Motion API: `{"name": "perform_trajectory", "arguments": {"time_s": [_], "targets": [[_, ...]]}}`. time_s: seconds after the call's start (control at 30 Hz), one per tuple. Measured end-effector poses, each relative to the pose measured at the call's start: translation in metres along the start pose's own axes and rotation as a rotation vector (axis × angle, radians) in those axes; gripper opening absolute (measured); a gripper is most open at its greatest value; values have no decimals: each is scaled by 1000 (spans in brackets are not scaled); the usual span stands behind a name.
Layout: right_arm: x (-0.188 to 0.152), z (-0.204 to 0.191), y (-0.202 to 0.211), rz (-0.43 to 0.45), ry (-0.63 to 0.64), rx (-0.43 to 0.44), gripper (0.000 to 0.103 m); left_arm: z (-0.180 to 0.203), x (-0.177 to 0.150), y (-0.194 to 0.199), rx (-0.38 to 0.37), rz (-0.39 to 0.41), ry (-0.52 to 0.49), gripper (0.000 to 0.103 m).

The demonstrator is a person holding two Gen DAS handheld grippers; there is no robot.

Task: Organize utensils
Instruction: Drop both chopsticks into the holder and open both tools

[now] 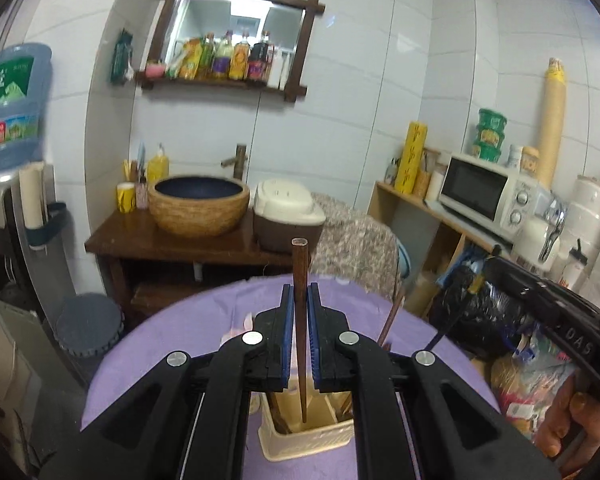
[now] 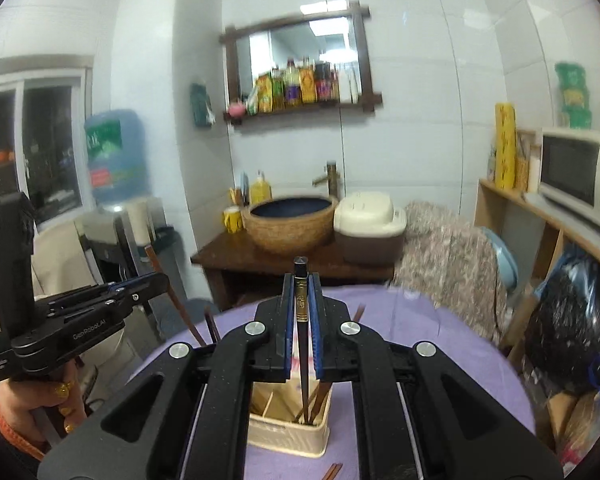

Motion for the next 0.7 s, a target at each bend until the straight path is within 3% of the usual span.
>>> {"name": "perform_trajectory", "arguments": {"time_s": [0.23, 0.4, 0.43, 0.47, 0.5, 0.53, 0.57, 0.63, 0.7], "targets": [[-53, 13, -46, -88, -54, -6, 8, -7, -53, -45, 4, -108, 8, 8], [-61, 24, -49, -93, -77, -16, 8, -4, -61, -48, 10, -103, -27, 9], [-62, 25, -48, -89, -80, -14, 9, -2, -61, -48, 5, -110, -30, 12], [-62, 26, -46, -81, -83, -13, 9, -1, -61, -45, -1, -108, -30, 22], [-62, 27, -44, -77, -85, -15, 11, -1, -60, -42, -2, -98, -29, 38], [-62, 28, -42, -75, -88, -16, 22, -2, -59, -36, 1, -79, -27, 47], [-64, 29, -37, -67, -93, -16, 41, -2, -58, -29, 9, -56, -25, 59], [-66, 31, -26, -40, -94, -39, 67, -2, -59, -17, 9, -26, -30, 63], [-76, 33, -11, -25, -71, -91, 69, -2, -67, -2, 6, -2, -38, 74]]}}
Point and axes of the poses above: each gripper's, at about its wrist camera, not at the fingertips, and y roughly against the way its jaws point, z to its right, x to its top, the point moved 10 cm from there along -y, roughly the way its jaws point, and after that the axes turned 10 degrees about -z, right-handed, at the moved point
